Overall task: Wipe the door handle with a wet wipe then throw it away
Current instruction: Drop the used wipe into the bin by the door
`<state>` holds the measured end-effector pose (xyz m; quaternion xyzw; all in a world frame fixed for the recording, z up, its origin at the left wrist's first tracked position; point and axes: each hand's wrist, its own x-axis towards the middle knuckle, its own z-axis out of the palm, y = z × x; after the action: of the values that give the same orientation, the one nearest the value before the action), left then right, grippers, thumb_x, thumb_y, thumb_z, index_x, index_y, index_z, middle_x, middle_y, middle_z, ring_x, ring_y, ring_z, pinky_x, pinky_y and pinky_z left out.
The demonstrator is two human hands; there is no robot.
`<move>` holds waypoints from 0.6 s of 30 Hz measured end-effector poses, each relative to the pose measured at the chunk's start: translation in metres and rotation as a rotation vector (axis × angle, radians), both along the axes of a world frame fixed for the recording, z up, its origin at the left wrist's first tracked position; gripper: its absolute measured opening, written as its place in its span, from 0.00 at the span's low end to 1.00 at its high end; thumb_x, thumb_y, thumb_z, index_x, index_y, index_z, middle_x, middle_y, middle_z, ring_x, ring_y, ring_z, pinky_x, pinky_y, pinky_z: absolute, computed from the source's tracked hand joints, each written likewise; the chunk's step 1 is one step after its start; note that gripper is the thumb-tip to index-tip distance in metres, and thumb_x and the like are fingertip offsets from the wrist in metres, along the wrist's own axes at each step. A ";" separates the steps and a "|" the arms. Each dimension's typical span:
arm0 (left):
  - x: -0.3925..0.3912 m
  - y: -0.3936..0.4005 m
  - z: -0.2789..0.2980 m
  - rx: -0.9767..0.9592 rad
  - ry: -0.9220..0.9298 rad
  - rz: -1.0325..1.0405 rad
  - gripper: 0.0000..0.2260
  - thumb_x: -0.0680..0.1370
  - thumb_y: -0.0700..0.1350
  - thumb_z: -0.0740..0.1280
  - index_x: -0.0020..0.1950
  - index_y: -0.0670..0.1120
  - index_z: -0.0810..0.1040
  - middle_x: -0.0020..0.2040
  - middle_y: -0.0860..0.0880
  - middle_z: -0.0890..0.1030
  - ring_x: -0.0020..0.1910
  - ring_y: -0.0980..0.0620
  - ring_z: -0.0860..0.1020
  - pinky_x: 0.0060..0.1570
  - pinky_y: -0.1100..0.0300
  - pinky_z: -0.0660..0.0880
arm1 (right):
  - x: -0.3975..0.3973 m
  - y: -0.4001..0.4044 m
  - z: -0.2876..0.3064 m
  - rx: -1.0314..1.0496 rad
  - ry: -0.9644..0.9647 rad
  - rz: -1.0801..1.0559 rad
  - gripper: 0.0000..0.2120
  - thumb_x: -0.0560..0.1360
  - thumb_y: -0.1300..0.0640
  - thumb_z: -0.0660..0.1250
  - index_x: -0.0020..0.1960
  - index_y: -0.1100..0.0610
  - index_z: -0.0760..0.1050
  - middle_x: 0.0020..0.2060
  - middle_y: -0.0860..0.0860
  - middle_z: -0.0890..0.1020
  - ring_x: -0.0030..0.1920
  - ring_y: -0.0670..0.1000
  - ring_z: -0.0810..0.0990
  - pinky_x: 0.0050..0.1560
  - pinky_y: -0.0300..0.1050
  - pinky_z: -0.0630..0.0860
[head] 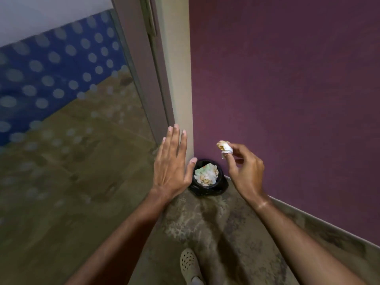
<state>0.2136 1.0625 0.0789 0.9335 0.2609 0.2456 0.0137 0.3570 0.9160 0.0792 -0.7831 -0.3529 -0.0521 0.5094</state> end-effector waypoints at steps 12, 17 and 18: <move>0.080 0.076 -0.098 -0.108 -0.042 -0.125 0.31 0.81 0.55 0.55 0.80 0.42 0.51 0.80 0.43 0.49 0.80 0.45 0.50 0.78 0.49 0.52 | 0.059 0.079 -0.083 -0.112 -0.004 -0.029 0.11 0.75 0.67 0.69 0.56 0.57 0.81 0.47 0.52 0.83 0.44 0.51 0.81 0.43 0.55 0.82; 0.096 0.095 -0.139 -0.142 -0.015 -0.127 0.32 0.82 0.55 0.53 0.80 0.42 0.46 0.80 0.42 0.48 0.80 0.43 0.49 0.78 0.48 0.50 | 0.088 0.104 -0.121 -0.099 -0.076 0.004 0.11 0.76 0.69 0.67 0.56 0.61 0.82 0.41 0.59 0.81 0.39 0.57 0.79 0.36 0.56 0.79; 0.100 0.099 -0.148 -0.144 0.002 -0.113 0.32 0.82 0.55 0.53 0.80 0.42 0.45 0.80 0.42 0.47 0.80 0.44 0.48 0.78 0.49 0.48 | 0.094 0.109 -0.129 -0.070 -0.084 0.014 0.11 0.77 0.67 0.65 0.56 0.61 0.82 0.42 0.60 0.81 0.40 0.57 0.79 0.37 0.56 0.78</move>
<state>0.3134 1.1612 -0.0692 0.9435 0.2249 0.2243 0.0946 0.4506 1.0253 -0.0494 -0.7951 -0.3809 -0.0691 0.4669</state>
